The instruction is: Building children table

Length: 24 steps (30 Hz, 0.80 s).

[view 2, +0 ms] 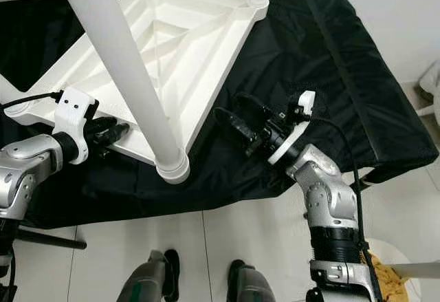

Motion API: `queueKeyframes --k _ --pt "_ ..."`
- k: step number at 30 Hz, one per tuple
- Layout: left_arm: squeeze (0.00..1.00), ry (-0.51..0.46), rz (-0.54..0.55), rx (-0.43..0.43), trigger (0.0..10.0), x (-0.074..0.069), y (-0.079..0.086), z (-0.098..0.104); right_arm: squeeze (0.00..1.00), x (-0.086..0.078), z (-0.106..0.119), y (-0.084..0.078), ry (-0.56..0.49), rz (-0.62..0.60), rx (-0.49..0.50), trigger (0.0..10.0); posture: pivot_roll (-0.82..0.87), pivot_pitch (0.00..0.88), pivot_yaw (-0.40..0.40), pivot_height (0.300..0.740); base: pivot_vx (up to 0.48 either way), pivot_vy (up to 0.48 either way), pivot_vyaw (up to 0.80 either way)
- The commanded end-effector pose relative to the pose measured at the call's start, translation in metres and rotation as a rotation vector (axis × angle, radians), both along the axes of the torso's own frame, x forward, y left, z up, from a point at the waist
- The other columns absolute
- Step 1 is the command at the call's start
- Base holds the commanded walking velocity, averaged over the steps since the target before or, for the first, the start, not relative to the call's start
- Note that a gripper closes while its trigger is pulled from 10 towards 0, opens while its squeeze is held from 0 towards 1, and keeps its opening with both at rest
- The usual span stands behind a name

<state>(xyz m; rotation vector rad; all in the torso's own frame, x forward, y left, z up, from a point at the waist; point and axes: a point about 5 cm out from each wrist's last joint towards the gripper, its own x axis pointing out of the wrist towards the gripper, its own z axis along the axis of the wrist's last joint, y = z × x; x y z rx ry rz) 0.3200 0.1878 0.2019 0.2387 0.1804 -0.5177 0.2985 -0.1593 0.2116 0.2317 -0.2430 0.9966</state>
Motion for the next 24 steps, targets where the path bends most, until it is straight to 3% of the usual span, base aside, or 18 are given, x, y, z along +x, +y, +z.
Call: queueKeyframes --k 1,2,7,8,14,24 --pt "0.0 -0.001 0.086 0.032 10.0 0.0 0.01 -0.006 1.0 -0.008 -0.001 0.006 -0.005 0.081 -0.026 10.0 0.02 0.193 0.047 0.74 0.0 0.0 0.0" --pt "0.0 -0.001 0.078 0.04 10.0 -0.001 0.009 -0.007 1.0 -0.013 -0.001 0.008 -0.003 0.147 -0.061 10.0 0.02 0.191 0.044 0.74 0.0 0.0 0.0" --pt "0.0 -0.001 0.075 0.045 10.0 -0.001 0.008 -0.008 1.0 -0.013 0.001 0.009 -0.025 0.162 -0.097 10.0 0.02 0.191 0.041 0.74 0.0 0.0 0.0" --pt "0.0 -0.002 0.072 0.05 10.0 -0.001 0.008 -0.008 0.0 -0.012 0.002 0.009 -0.039 0.171 -0.119 10.0 0.02 0.188 0.037 0.74 0.0 0.0 0.0" --pt "0.0 -0.009 0.053 0.071 10.0 -0.003 0.008 -0.008 0.0 -0.01 0.007 0.012 -0.057 0.193 -0.141 10.0 0.02 0.187 0.036 0.74 0.0 0.0 0.0" --pt "0.0 -0.036 -0.013 0.071 10.0 -0.013 0.015 0.004 0.0 -0.005 0.011 0.037 -0.098 0.347 -0.211 10.0 0.04 0.185 0.012 0.74 0.0 0.0 0.0"
